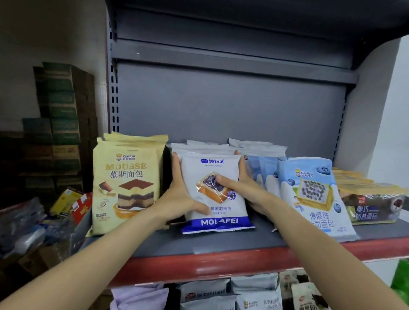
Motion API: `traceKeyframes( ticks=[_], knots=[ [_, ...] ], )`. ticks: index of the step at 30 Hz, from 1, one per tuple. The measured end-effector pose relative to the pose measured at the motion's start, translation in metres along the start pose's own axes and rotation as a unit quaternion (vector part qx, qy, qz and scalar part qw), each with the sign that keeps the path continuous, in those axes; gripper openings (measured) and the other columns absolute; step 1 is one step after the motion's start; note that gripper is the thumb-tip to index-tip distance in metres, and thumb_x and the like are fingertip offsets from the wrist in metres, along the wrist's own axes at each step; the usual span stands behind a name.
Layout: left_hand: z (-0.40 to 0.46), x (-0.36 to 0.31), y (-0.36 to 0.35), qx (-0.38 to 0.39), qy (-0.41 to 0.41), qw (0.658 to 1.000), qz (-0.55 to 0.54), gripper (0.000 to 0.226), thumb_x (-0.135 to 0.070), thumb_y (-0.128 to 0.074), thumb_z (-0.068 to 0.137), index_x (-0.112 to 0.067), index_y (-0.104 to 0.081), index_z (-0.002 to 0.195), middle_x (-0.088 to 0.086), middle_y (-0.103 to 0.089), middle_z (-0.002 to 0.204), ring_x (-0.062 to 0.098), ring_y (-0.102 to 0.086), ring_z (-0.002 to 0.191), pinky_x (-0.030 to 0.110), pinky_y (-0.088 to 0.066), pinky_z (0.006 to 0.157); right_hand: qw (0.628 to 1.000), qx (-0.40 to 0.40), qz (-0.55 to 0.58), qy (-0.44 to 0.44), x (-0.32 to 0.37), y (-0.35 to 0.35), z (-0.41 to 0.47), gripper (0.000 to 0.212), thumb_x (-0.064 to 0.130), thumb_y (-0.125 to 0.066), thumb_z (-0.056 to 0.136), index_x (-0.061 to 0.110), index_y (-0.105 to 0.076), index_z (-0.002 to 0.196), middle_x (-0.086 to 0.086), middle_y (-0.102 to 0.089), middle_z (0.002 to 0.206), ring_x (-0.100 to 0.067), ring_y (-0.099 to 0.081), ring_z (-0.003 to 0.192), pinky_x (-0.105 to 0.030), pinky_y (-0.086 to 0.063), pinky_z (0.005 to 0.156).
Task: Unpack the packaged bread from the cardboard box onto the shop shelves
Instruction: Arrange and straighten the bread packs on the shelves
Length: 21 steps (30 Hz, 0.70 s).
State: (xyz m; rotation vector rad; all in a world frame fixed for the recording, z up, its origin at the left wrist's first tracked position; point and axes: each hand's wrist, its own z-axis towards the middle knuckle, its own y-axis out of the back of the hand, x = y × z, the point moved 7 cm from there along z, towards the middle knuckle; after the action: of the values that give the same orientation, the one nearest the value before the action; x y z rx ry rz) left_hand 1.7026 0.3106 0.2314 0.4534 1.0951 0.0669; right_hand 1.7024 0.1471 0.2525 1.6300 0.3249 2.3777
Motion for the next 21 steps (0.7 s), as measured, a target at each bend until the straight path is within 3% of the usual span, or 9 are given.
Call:
traceKeyframes(
  ticks=[3, 6, 9, 11, 14, 18, 19, 21],
  knots=[
    [0.004, 0.002, 0.000, 0.002, -0.003, 1.000, 0.014, 0.149, 0.002, -0.083, 0.061, -0.038, 0.043, 0.130, -0.007, -0.007, 0.159, 0.010, -0.034, 0.137, 0.029, -0.040, 0.104, 0.999, 0.027, 0.024, -0.004, -0.001, -0.005, 0.003, 0.090, 0.012, -0.068, 0.082, 0.034, -0.008, 0.144, 0.024, -0.043, 0.109, 0.005, -0.054, 0.095, -0.026, -0.049, 0.086],
    [0.002, 0.003, -0.001, -0.011, -0.016, 0.999, 0.045, 0.150, -0.005, -0.084, 0.058, -0.048, 0.045, 0.122, -0.002, -0.012, 0.158, 0.012, -0.031, 0.138, 0.033, -0.037, 0.109, 0.998, 0.050, 0.045, -0.001, -0.007, -0.005, 0.008, 0.079, 0.010, -0.071, 0.079, 0.048, -0.019, 0.123, 0.012, -0.053, 0.113, -0.005, -0.059, 0.099, -0.030, -0.052, 0.085],
    [0.000, 0.004, -0.001, -0.018, -0.037, 0.998, 0.051, 0.145, -0.024, -0.083, 0.046, -0.069, 0.041, 0.107, -0.006, -0.008, 0.158, 0.013, -0.029, 0.140, 0.042, -0.035, 0.111, 0.998, 0.023, 0.065, -0.007, -0.005, -0.001, 0.007, 0.111, 0.037, -0.085, 0.059, 0.056, -0.007, 0.134, -0.001, -0.047, 0.134, -0.017, -0.057, 0.116, -0.042, -0.050, 0.095],
    [0.000, 0.001, 0.000, -0.017, -0.046, 0.997, 0.052, 0.145, -0.024, -0.084, 0.047, -0.067, 0.040, 0.110, -0.010, -0.004, 0.158, 0.011, -0.028, 0.140, 0.041, -0.034, 0.112, 0.996, 0.023, 0.080, -0.007, -0.004, -0.003, 0.007, 0.126, 0.043, -0.087, 0.053, 0.051, 0.001, 0.142, -0.002, -0.045, 0.140, -0.018, -0.057, 0.117, -0.045, -0.048, 0.098],
    [0.002, 0.000, 0.000, -0.015, -0.042, 0.998, 0.045, 0.148, -0.009, -0.086, 0.055, -0.053, 0.040, 0.118, -0.020, -0.002, 0.151, 0.008, -0.028, 0.139, 0.037, -0.033, 0.112, 0.995, 0.021, 0.096, -0.009, -0.001, -0.005, 0.005, 0.131, 0.035, -0.086, 0.055, 0.043, 0.009, 0.145, -0.002, -0.044, 0.142, -0.016, -0.060, 0.113, -0.041, -0.051, 0.093],
    [0.002, 0.001, -0.001, -0.029, -0.042, 0.996, 0.071, 0.148, -0.026, -0.084, 0.043, -0.065, 0.044, 0.106, -0.011, 0.001, 0.157, 0.012, -0.022, 0.142, 0.042, -0.030, 0.114, 0.995, -0.050, 0.076, 0.036, 0.019, 0.010, -0.010, 0.118, 0.010, -0.076, 0.075, 0.039, 0.015, 0.145, 0.007, -0.033, 0.132, 0.001, -0.053, 0.106, -0.011, -0.050, 0.076],
    [0.001, -0.001, -0.001, -0.032, -0.048, 0.996, 0.074, 0.148, -0.028, -0.084, 0.043, -0.064, 0.045, 0.106, -0.011, 0.006, 0.157, 0.012, -0.016, 0.144, 0.043, -0.028, 0.115, 0.994, -0.065, 0.052, 0.064, 0.029, 0.015, -0.014, 0.115, 0.010, -0.075, 0.076, 0.038, 0.012, 0.146, 0.004, -0.030, 0.137, -0.003, -0.048, 0.118, -0.010, -0.047, 0.083],
    [-0.001, -0.005, -0.001, -0.038, -0.062, 0.994, 0.077, 0.151, -0.030, -0.087, 0.045, -0.060, 0.045, 0.111, -0.011, 0.015, 0.157, 0.011, -0.004, 0.146, 0.043, -0.022, 0.118, 0.988, -0.071, -0.042, 0.128, 0.051, 0.026, -0.016, 0.107, 0.023, -0.076, 0.075, 0.037, 0.002, 0.147, 0.010, -0.017, 0.151, -0.012, -0.025, 0.140, -0.023, -0.033, 0.107]
  ],
)
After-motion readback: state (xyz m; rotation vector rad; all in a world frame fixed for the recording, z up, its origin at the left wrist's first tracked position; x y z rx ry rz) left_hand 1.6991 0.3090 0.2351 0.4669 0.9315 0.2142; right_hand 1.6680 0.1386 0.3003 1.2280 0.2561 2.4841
